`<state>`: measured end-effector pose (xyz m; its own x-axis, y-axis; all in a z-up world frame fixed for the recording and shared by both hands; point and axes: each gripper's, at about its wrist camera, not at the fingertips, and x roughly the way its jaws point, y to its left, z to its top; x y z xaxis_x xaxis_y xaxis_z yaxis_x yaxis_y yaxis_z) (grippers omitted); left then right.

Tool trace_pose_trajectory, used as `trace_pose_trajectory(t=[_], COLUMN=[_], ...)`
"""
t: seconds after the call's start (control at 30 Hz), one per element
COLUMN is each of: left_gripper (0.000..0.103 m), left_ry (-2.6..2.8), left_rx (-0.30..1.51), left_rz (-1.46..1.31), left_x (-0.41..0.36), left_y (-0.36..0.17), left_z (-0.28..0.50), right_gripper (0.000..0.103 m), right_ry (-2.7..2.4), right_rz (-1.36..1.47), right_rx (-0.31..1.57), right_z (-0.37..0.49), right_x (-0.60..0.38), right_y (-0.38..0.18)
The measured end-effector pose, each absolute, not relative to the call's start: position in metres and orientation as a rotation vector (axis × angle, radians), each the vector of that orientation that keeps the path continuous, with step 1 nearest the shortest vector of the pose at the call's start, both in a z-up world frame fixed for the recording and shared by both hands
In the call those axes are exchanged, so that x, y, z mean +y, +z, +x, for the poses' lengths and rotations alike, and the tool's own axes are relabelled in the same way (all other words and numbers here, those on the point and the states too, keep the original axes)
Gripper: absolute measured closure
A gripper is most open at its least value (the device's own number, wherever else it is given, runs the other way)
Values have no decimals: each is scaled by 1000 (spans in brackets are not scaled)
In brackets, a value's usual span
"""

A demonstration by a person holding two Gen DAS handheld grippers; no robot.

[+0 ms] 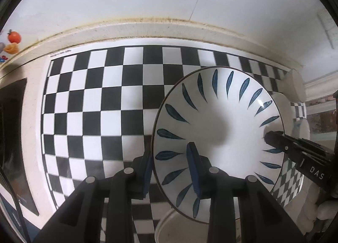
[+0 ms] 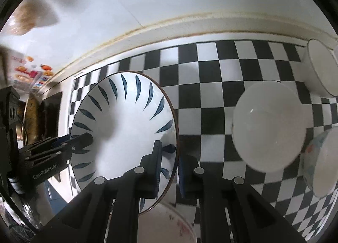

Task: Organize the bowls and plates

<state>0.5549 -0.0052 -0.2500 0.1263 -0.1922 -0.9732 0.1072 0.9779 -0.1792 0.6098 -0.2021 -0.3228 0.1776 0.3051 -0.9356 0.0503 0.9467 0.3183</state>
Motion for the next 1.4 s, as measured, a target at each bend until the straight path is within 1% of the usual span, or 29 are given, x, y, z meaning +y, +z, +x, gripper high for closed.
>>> trace_pose_trajectory(t=[0.17,0.27,0.5,0.7,1.07,1.2,1.4], left_gripper=[75,75,75,75,75,74,75], left_ry=[-234,-235,-235,-248,-240,-232,-213], left_rx=[1402,1391,1406,1462,1621,1655,1660], left_rz=[-76,-65,-73,-40,-29,-29,-17], left_x=[2,-2,-6,-16,-30,-30,-31], left_y=[-228,-225,-228,-244,-309,-323,-329], left_z=[521,493,447,418,392,392,392], right_gripper=[88,88,88,88,90,90,91], right_ry=[227,250,288,288,265,264,257], right_rz=[297,297,300,304,293,283,274], right_rx=[1351,1339,1352,1388,1489,1517,1548], right_z=[572,545,485,454,432,431,429], right_x=[-209,-210,-211,-217,-223,-221,-216], right_y=[-295,-284,-283,-299,-352,-367,-380])
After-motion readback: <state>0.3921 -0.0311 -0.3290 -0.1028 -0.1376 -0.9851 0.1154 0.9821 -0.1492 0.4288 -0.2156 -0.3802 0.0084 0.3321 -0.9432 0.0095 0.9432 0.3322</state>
